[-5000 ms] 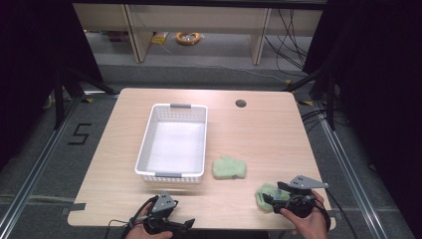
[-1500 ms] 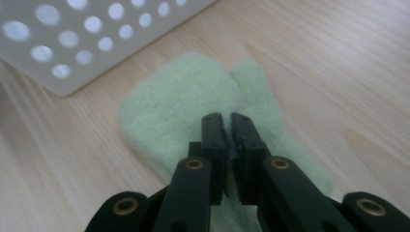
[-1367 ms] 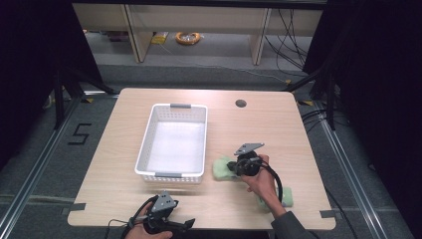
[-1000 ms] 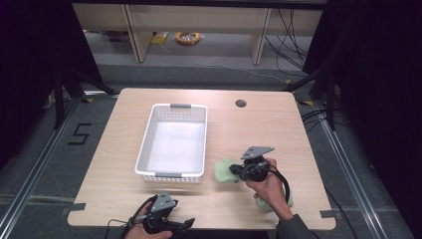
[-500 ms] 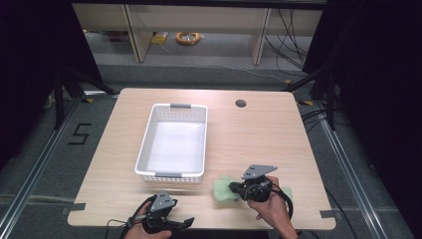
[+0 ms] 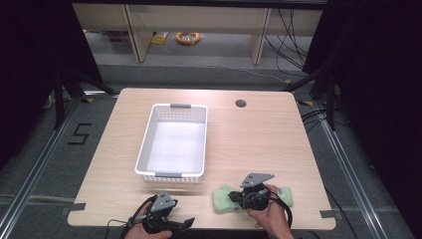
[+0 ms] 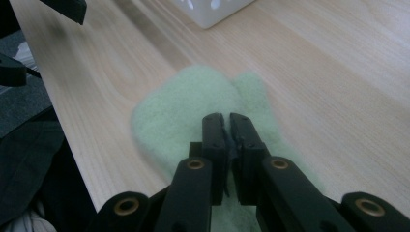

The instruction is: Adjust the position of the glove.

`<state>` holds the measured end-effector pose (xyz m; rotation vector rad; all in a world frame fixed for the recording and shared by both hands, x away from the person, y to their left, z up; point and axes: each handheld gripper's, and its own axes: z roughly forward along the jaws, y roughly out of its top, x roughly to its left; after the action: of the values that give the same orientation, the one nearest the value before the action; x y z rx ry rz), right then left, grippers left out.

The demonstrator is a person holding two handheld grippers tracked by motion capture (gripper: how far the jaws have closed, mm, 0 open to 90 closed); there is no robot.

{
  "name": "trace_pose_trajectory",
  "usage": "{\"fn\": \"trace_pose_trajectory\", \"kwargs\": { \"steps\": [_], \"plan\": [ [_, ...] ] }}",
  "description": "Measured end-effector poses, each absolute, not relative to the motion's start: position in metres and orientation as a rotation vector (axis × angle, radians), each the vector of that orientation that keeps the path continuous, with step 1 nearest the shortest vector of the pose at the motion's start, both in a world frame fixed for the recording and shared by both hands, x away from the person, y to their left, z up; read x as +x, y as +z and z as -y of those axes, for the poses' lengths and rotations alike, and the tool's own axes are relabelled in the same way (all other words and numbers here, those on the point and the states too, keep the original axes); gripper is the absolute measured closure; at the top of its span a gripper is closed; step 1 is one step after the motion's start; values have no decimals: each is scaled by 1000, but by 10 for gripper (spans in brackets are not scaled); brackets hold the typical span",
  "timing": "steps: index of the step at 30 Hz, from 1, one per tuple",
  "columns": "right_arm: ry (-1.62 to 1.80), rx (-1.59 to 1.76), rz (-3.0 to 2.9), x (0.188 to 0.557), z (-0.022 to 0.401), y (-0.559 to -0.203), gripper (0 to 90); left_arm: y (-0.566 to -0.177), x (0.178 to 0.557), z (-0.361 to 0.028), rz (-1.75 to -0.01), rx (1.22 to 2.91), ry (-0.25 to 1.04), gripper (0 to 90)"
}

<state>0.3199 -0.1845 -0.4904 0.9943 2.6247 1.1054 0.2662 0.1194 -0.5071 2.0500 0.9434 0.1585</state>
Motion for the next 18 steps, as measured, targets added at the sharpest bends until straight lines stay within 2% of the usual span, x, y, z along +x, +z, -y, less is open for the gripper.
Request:
{"fn": "trace_pose_trajectory", "kwargs": {
  "steps": [7, 9, 11, 12, 18],
  "plan": [
    [1061, 992, -2641, 322, 182, -498, 820, -507, 266, -119, -933, 2070, 164, 159],
    [1079, 1009, -2636, 322, 182, -498, 763, -508, 266, -118, -951, 2037, 171, 159],
    [1101, 1028, -2605, 322, 183, -495, 639, -507, 266, -118, -947, 2050, 157, 158],
    [1109, 1038, -2586, 323, 185, -491, 611, -508, 266, -118, -946, 2047, 162, 159],
    [1162, 1115, -2403, 326, 229, -463, 581, -507, 265, -119, -947, 2053, 146, 159]
  ]
}}
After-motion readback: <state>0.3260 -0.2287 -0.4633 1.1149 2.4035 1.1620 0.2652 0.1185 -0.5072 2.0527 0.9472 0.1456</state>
